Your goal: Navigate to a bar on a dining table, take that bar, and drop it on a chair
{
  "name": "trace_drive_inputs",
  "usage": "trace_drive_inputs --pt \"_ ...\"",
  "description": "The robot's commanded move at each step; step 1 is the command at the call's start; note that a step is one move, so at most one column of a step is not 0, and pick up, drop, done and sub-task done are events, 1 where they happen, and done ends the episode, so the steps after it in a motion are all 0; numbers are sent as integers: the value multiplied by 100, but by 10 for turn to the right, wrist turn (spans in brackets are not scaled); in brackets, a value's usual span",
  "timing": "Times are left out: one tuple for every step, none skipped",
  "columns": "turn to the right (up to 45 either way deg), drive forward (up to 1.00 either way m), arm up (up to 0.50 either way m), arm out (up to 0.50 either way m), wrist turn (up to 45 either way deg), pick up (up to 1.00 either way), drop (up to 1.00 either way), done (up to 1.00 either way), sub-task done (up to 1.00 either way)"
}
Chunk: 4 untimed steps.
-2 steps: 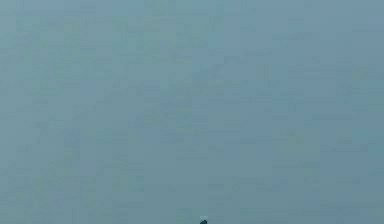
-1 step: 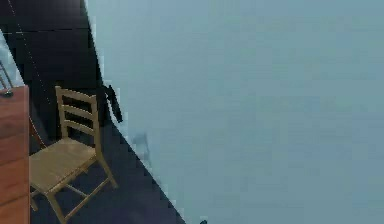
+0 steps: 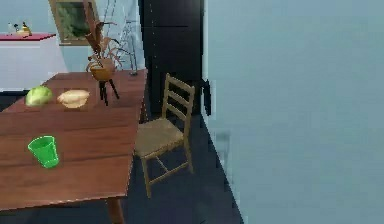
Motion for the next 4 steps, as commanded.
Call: trace_drive_inputs --pt "0 95 0 0 0 0 0 0 0" --pt "-450 0 0 0 0 0 0 0 0" --pt "-450 0 0 0 0 0 0 0 0" --pt "-300 0 0 0 0 0 0 0 0"
